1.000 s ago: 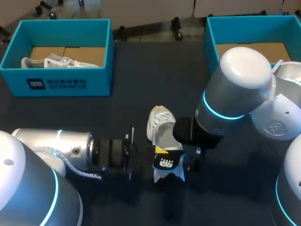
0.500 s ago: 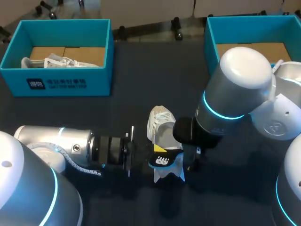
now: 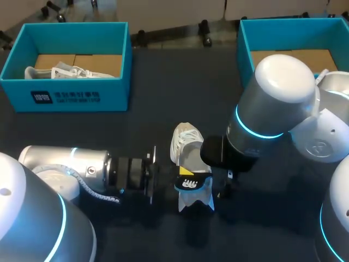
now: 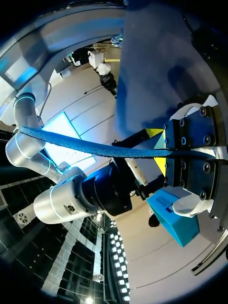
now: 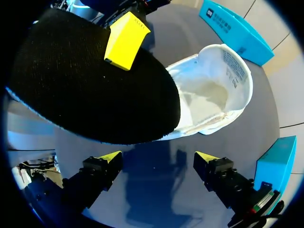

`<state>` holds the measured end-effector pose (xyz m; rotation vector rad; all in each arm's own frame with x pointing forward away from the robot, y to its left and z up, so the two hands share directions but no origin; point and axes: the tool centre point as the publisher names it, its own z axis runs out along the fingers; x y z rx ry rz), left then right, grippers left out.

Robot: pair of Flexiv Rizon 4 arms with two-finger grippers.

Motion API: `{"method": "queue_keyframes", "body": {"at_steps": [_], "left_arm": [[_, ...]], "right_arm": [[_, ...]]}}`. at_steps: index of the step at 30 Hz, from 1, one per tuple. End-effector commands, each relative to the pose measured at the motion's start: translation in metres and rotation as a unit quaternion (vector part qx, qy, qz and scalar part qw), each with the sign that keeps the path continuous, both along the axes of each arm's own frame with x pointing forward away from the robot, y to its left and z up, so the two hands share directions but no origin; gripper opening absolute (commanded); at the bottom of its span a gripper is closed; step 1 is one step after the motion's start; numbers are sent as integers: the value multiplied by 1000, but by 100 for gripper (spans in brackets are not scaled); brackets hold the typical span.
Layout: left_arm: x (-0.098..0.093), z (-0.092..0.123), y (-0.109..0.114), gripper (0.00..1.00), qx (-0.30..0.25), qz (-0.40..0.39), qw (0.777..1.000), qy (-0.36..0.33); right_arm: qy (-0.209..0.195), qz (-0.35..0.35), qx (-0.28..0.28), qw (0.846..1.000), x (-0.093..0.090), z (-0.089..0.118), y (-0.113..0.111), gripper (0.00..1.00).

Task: Take the shoe out of the shoebox, open the shoe tongue, remove and reinsert the insole, then place the shoe into the shoebox

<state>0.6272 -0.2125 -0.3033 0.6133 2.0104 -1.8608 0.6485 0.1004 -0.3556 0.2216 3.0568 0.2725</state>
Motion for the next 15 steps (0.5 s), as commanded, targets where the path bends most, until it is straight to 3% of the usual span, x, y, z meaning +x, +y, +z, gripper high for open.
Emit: {"method": "queue_keyframes", "body": {"at_steps": [1, 15], "left_arm": [[0, -5, -6, 0, 5, 2, 1000, -5], [10, -14, -10, 0, 11, 13, 1000, -9]], "right_arm": [[0, 0, 1, 1000, 0, -1, 0, 100], [0, 0, 1, 1000, 0, -1, 0, 100]]}}
